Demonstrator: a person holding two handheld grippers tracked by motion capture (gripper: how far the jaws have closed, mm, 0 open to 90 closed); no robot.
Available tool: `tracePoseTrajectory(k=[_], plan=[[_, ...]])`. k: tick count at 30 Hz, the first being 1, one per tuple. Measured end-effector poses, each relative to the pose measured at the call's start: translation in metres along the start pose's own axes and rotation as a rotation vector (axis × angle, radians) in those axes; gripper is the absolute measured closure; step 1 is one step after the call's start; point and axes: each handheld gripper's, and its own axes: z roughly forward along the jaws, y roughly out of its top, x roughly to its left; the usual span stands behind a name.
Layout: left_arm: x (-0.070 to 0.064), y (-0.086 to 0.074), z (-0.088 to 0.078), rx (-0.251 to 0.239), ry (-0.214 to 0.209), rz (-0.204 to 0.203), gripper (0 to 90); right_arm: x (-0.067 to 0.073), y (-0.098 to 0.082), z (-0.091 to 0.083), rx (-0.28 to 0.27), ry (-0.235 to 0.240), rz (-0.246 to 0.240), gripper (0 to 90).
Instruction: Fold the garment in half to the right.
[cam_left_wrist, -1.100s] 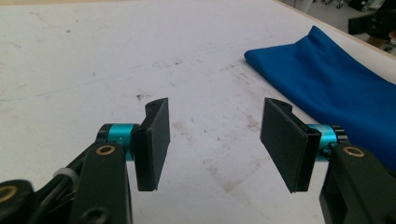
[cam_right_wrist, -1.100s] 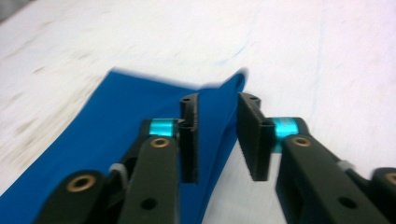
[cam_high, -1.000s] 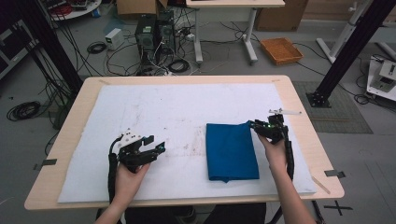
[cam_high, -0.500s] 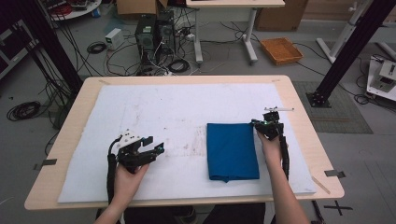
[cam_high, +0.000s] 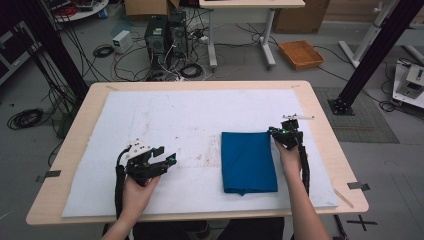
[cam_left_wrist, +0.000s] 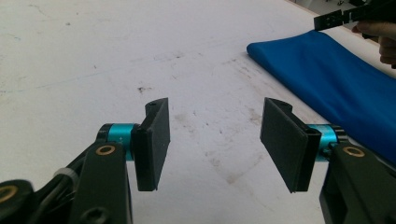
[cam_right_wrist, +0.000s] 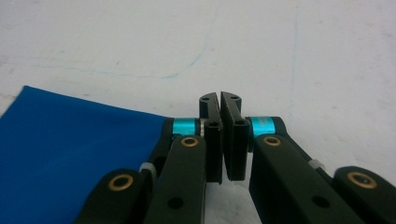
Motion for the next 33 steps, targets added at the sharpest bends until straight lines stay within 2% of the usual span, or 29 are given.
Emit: tracePoseTrajectory(k=[2, 6, 9, 11, 13, 15, 17, 21, 24, 33], plan=[[0.001, 0.0, 0.0, -0.001, 0.001, 0.003, 42.6, -0.002, -0.001, -0.005, -0.023, -0.01, 0.007, 79.3], [0.002, 0.0, 0.0, -0.005, 0.004, 0.005, 42.6, 0.002, -0.014, -0.034, -0.065, 0.027, -0.046, 74.0], [0.002, 0.0, -0.001, -0.011, 0.008, 0.005, 42.6, 0.008, -0.033, -0.063, -0.08, 0.074, -0.07, 72.8], [0.002, 0.001, -0.001, -0.016, 0.014, 0.009, 42.6, 0.011, -0.048, -0.078, -0.073, 0.113, -0.074, 68.7], [0.003, 0.001, -0.002, -0.024, 0.017, 0.007, 41.8, 0.015, -0.063, -0.091, -0.067, 0.127, -0.081, 68.2], [0.004, 0.002, -0.002, -0.026, 0.028, 0.015, 41.6, 0.017, -0.074, -0.1, -0.07, 0.127, -0.085, 63.6], [0.005, 0.004, -0.004, -0.032, 0.032, 0.019, 41.1, 0.015, -0.08, -0.106, -0.083, 0.138, -0.069, 61.6], [0.01, 0.007, -0.008, -0.048, 0.041, 0.053, 37.8, 0.011, -0.083, -0.111, -0.098, 0.11, -0.069, 51.4], [0.015, 0.007, -0.012, -0.042, 0.04, 0.079, 37.8, 0.006, -0.082, -0.113, -0.115, 0.094, -0.083, 45.2], [0.03, 0.008, -0.027, -0.069, 0.042, 0.085, 37.7, -0.006, -0.076, -0.111, -0.139, 0.059, -0.095, 37.5]])
